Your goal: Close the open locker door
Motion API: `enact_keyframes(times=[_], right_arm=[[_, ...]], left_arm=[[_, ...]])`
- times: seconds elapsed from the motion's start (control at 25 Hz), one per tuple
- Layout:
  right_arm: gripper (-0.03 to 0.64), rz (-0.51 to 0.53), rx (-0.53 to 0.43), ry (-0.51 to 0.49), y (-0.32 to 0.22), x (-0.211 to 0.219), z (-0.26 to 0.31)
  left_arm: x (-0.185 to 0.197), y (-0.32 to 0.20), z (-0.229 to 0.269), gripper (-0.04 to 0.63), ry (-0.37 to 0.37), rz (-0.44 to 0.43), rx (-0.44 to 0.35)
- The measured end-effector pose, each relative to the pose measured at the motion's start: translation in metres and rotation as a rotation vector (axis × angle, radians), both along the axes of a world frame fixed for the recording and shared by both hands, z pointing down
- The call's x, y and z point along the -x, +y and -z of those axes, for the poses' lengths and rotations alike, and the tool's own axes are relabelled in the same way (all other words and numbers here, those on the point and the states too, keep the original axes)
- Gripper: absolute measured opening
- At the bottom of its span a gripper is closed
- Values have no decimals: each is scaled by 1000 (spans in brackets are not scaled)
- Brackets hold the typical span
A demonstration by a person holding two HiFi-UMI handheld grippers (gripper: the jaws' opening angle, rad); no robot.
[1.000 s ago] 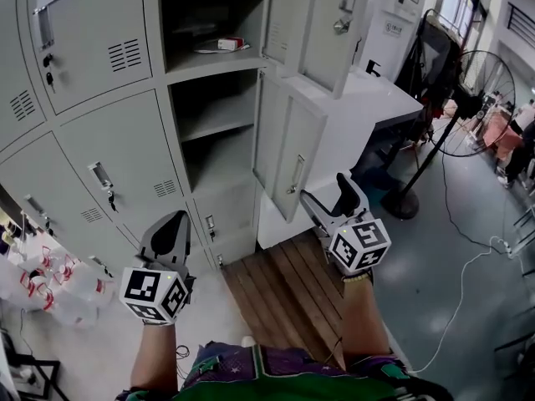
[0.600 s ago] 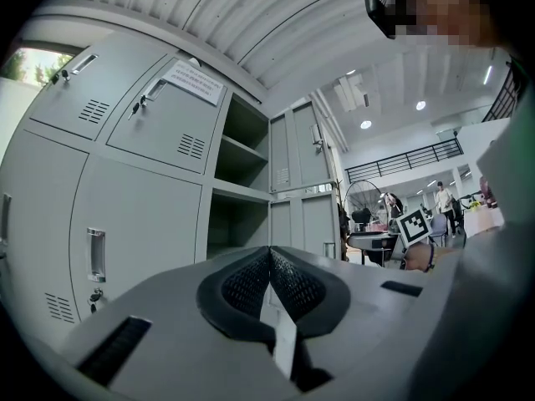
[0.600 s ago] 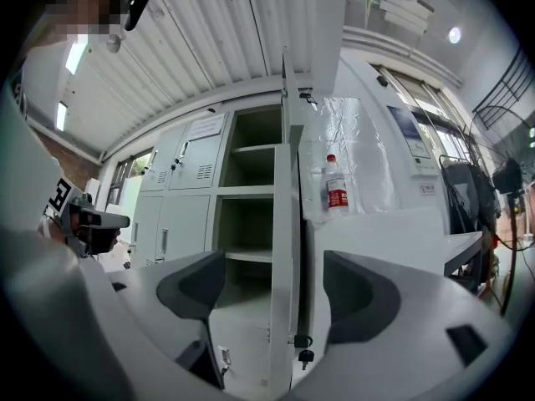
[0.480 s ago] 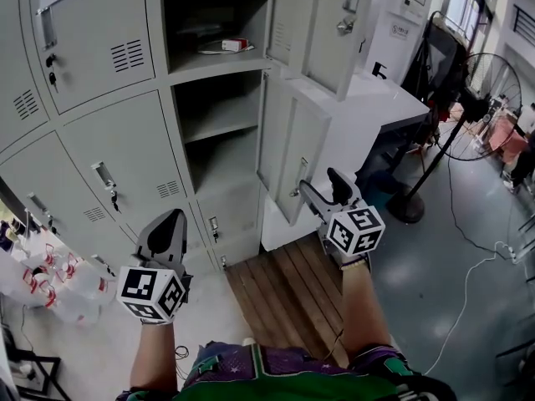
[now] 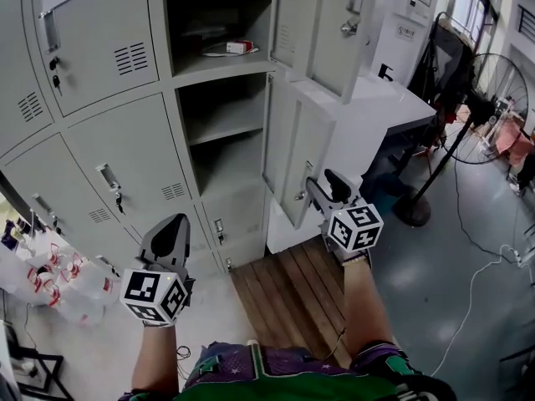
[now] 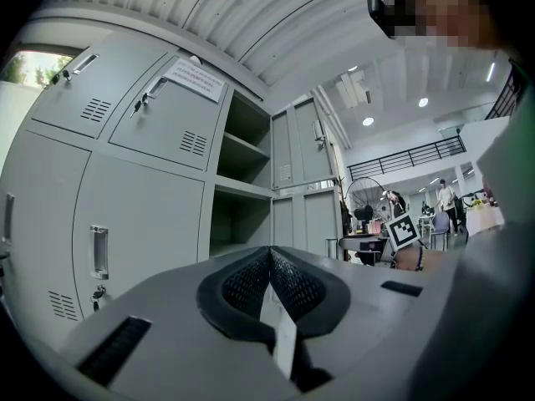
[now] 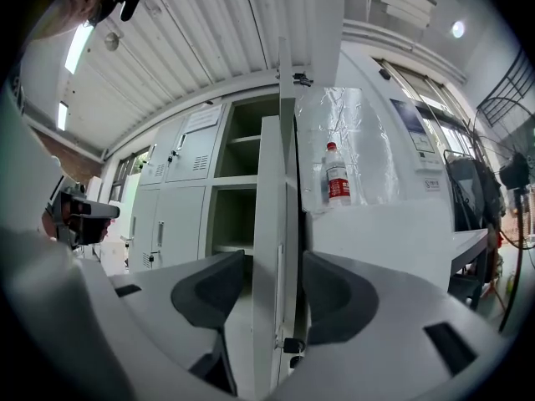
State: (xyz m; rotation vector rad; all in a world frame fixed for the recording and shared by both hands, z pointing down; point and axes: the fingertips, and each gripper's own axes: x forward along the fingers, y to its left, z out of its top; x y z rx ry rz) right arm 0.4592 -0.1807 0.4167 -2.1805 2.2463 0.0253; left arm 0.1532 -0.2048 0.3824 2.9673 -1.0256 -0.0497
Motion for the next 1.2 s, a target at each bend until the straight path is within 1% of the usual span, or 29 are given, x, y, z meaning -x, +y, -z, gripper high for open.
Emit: enact_keyframes(times=[0.08, 0.24, 0.28, 0.32, 0.4, 0.56, 0.96, 1.2], right_arm=[[190, -1, -3, 4, -2, 0, -1], [172, 15, 5, 11, -7, 2, -4], [156, 20, 9, 12, -9, 3, -5], [124, 23, 11, 11, -10, 4, -6], [104, 20, 10, 12, -10, 5, -7], [104, 21, 7, 7, -10, 6, -7], [124, 98, 21, 11, -14, 22, -7], [124, 66, 38, -13, -15, 23, -9]], left_arm=[[0, -1, -1, 21, -2, 1, 0], [1, -5, -1, 21, 0, 6, 2], [1, -6, -1, 21, 1, 7, 2], [1, -6, -1, 21, 2, 8, 2], [1, -7, -3, 21, 2, 9, 5], [1, -7, -2, 21, 1, 5, 4], [0, -2, -5, 21, 9, -8, 17], [6, -1, -6, 21, 9, 3, 19]])
